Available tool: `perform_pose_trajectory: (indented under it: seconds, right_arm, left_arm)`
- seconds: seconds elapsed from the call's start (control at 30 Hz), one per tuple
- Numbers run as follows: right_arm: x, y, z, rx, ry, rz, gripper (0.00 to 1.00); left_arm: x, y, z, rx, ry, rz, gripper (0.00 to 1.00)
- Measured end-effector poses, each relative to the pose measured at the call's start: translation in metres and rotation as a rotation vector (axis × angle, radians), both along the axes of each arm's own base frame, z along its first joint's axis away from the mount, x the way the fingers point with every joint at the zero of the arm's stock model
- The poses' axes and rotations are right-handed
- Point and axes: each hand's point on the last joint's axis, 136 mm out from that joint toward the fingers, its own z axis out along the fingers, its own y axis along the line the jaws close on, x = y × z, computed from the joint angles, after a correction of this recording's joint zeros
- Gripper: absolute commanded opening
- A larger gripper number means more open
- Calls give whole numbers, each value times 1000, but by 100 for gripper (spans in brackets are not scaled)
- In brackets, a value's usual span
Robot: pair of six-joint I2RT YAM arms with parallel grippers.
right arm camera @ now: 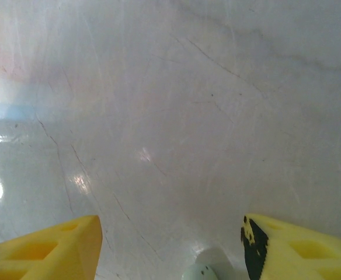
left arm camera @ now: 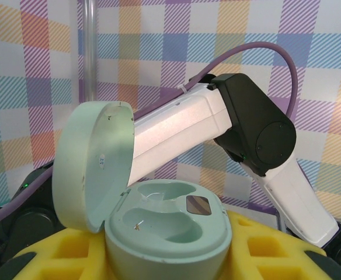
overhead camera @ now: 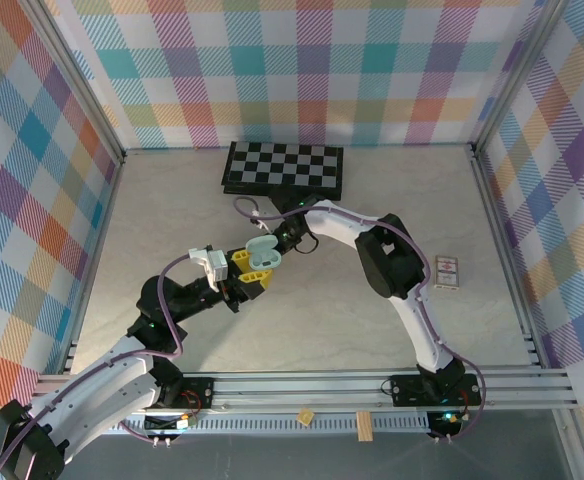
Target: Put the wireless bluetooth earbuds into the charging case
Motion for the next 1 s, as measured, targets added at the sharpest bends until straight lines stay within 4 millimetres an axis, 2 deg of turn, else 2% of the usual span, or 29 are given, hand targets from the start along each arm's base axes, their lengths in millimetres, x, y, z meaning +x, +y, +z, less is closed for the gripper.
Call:
perform_pose_trajectory:
  seconds: [0.43, 0.5, 0.67, 0.7, 0.8, 0.83, 1.0]
  right_arm:
    - [-16, -14, -5, -69, -11, -3, 52]
    - [-16, -15, -7, -94, -32, -4, 47]
    - [-14, -16, -9, -151, -83, -8, 43]
    - [-14, -16, -9, -166, -94, -7, 38]
    - [-17, -18, -11, -213, -110, -3, 35]
    - [-16, -18, -12, -223, -118, -4, 31]
    - [-16, -21, -13, -246, -126, -9, 28]
  left_arm:
    - [4, -4, -8, 18, 22, -5, 29]
    - [5, -5, -9, 22, 26, -7, 29]
    - [5, -5, -10, 23, 27, -7, 29]
    - [5, -5, -10, 23, 27, -7, 29]
    - [5, -5, -10, 23, 27, -7, 29]
    - [5, -5, -10, 23, 27, -7, 29]
    - [5, -5, -10, 23, 27, -7, 29]
